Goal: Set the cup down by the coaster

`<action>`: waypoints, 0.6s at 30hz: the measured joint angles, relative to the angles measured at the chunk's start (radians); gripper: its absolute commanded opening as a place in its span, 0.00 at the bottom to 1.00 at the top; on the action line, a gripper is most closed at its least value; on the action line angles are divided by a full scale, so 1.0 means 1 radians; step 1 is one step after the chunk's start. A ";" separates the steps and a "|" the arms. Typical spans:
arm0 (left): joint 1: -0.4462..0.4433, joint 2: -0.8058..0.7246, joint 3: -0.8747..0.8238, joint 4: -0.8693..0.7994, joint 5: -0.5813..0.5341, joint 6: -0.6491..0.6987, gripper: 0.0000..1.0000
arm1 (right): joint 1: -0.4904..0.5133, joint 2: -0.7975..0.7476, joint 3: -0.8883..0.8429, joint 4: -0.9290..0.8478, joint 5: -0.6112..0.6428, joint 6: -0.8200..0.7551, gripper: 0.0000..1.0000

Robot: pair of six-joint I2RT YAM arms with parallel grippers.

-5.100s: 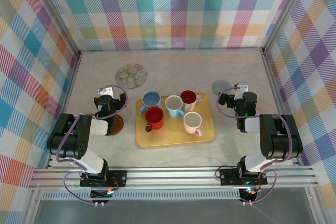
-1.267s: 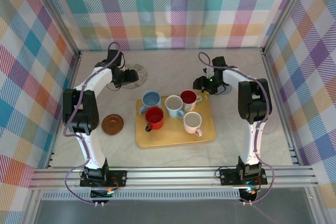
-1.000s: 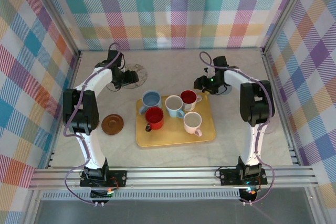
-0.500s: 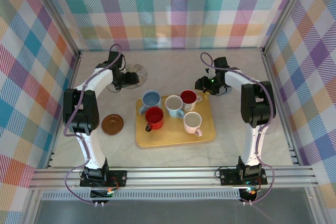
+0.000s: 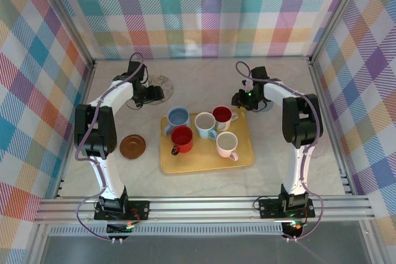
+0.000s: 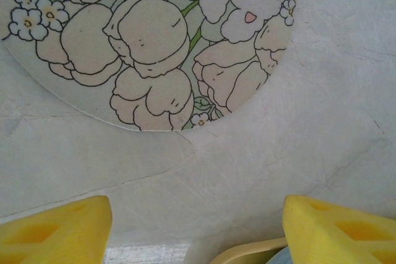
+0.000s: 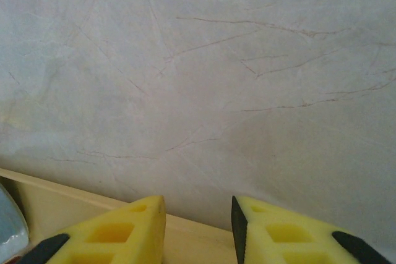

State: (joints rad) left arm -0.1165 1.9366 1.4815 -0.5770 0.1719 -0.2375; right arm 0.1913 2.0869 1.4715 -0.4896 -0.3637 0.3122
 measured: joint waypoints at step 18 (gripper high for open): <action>-0.003 0.000 0.000 -0.001 0.001 0.000 0.73 | -0.002 -0.007 -0.042 0.026 0.021 -0.021 0.19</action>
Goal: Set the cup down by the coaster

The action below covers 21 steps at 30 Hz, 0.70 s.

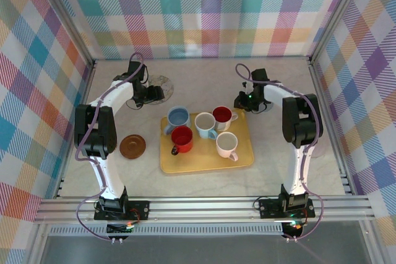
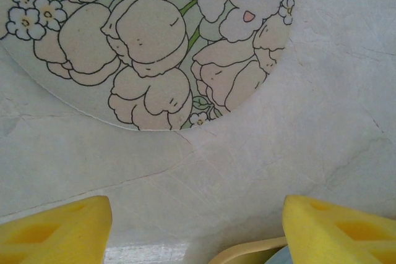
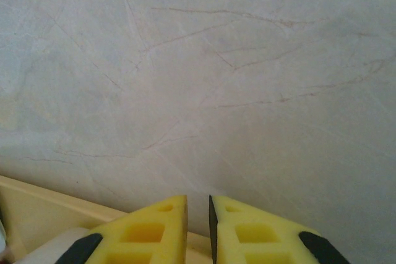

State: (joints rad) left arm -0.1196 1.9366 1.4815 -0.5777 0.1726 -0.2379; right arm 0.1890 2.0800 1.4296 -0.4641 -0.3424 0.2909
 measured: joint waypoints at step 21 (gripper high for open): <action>-0.009 0.005 0.002 -0.004 0.002 0.000 0.73 | 0.000 -0.062 -0.063 -0.035 0.042 -0.005 0.23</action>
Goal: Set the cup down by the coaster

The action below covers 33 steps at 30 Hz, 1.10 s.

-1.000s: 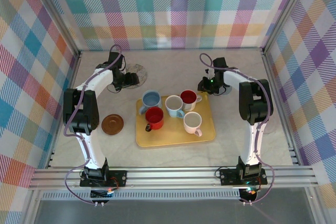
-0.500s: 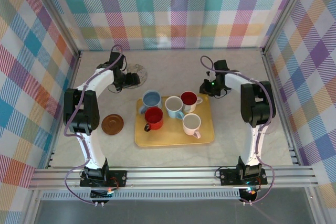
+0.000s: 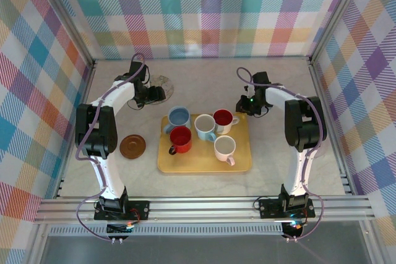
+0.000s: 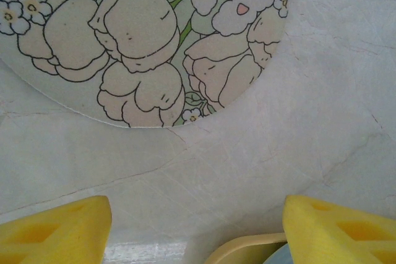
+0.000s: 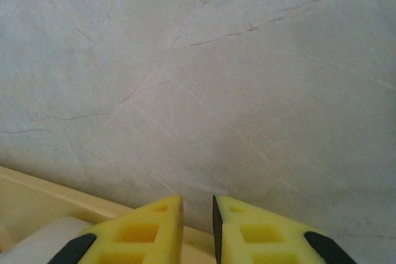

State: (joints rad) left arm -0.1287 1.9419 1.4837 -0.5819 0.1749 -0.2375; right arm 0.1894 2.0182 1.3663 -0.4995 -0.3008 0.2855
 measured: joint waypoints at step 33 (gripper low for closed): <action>-0.140 0.414 0.645 -0.267 -0.201 0.172 0.88 | -0.031 -0.609 -0.274 0.066 0.087 -0.048 0.92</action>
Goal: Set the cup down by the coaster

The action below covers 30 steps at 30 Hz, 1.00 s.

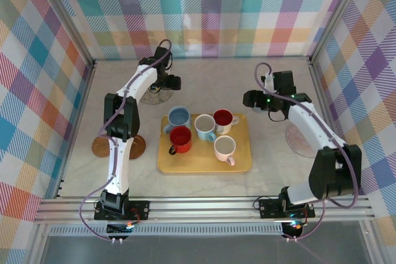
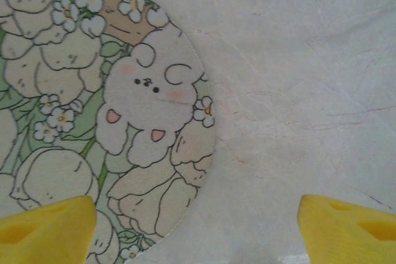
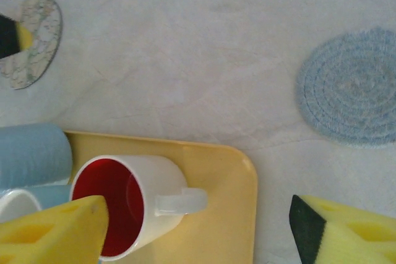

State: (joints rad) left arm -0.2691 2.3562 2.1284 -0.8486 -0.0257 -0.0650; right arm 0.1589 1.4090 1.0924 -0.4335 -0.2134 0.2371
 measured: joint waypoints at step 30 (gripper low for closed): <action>-0.025 0.205 0.211 -0.132 -0.114 -0.012 0.38 | 0.005 -0.137 -0.011 0.003 -0.077 0.013 0.99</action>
State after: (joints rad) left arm -0.2939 2.5614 2.3390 -0.9802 -0.1402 -0.0772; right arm 0.1638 1.2720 1.0817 -0.4309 -0.2905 0.2501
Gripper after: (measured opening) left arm 0.465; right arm 0.988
